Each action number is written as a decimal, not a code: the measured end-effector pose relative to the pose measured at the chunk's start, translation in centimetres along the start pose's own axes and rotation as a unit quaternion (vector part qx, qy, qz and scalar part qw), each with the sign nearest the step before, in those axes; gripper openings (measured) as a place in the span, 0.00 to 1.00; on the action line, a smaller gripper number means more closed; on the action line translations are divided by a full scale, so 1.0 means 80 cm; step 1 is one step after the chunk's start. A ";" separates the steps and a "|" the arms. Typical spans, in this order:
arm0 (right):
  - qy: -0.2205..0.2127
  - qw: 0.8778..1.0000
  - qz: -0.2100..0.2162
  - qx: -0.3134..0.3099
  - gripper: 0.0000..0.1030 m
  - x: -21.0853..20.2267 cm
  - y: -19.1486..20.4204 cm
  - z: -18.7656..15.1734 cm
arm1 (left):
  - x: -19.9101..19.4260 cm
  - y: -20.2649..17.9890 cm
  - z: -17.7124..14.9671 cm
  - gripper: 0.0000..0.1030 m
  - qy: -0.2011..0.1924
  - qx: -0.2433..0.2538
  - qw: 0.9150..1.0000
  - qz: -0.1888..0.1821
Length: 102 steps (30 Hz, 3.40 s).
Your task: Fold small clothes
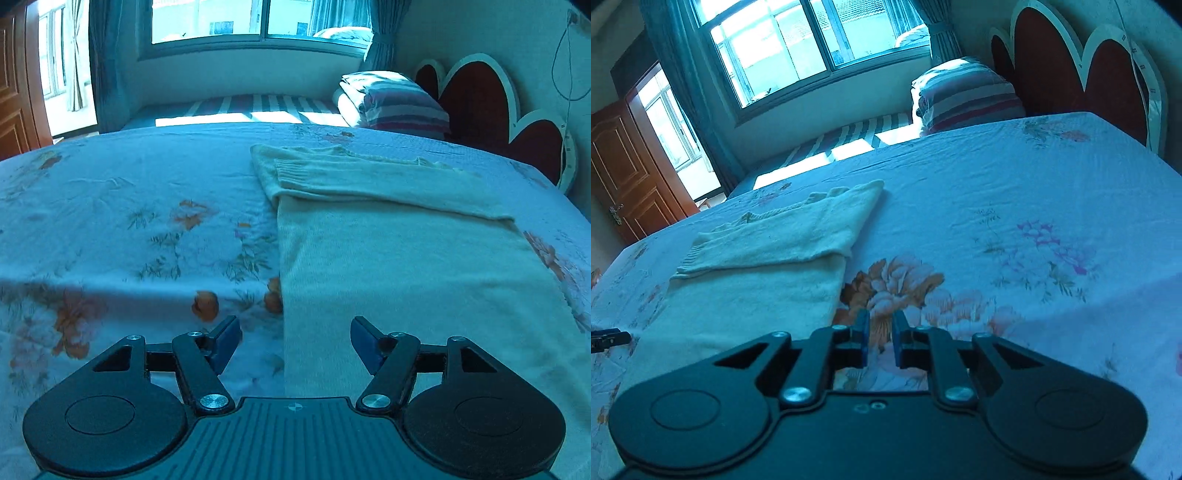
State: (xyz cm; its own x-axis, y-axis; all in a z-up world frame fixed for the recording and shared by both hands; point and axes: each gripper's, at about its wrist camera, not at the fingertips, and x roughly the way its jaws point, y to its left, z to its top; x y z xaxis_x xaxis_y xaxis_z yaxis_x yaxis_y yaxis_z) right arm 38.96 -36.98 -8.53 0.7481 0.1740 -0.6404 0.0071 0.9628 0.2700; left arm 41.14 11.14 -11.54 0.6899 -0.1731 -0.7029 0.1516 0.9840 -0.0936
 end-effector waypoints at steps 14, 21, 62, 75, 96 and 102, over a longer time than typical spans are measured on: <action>0.078 0.982 0.048 0.167 0.29 -0.092 0.028 -0.180 | -0.087 0.056 -0.151 0.43 0.079 -0.128 0.972 -0.182; 0.096 0.955 0.111 0.257 0.31 -0.109 0.022 -0.217 | -0.080 0.079 -0.201 0.43 0.092 -0.262 0.920 -0.275; 0.022 0.972 0.172 0.158 0.04 -0.120 0.062 -0.124 | -0.091 0.096 -0.087 0.02 -0.038 -0.224 0.931 -0.287; -0.027 0.966 0.213 0.144 0.04 0.005 0.056 0.095 | 0.046 0.087 0.126 0.02 -0.081 -0.237 0.924 -0.290; 0.001 0.989 0.137 0.060 0.29 0.232 -0.025 0.172 | 0.226 0.053 0.227 0.70 -0.085 0.069 0.991 -0.078; 0.024 0.989 0.134 -0.056 0.37 0.235 0.018 0.173 | 0.238 0.013 0.243 0.69 -0.074 0.152 0.980 -0.102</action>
State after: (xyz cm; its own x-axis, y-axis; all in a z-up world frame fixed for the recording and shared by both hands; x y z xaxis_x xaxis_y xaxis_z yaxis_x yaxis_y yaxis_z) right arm 62.21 -35.13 -10.25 0.6806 0.4340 -0.5903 -0.2630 0.8967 0.3560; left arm 68.23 8.08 -11.29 0.7151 -0.3910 -0.5794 0.4853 0.8743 0.0089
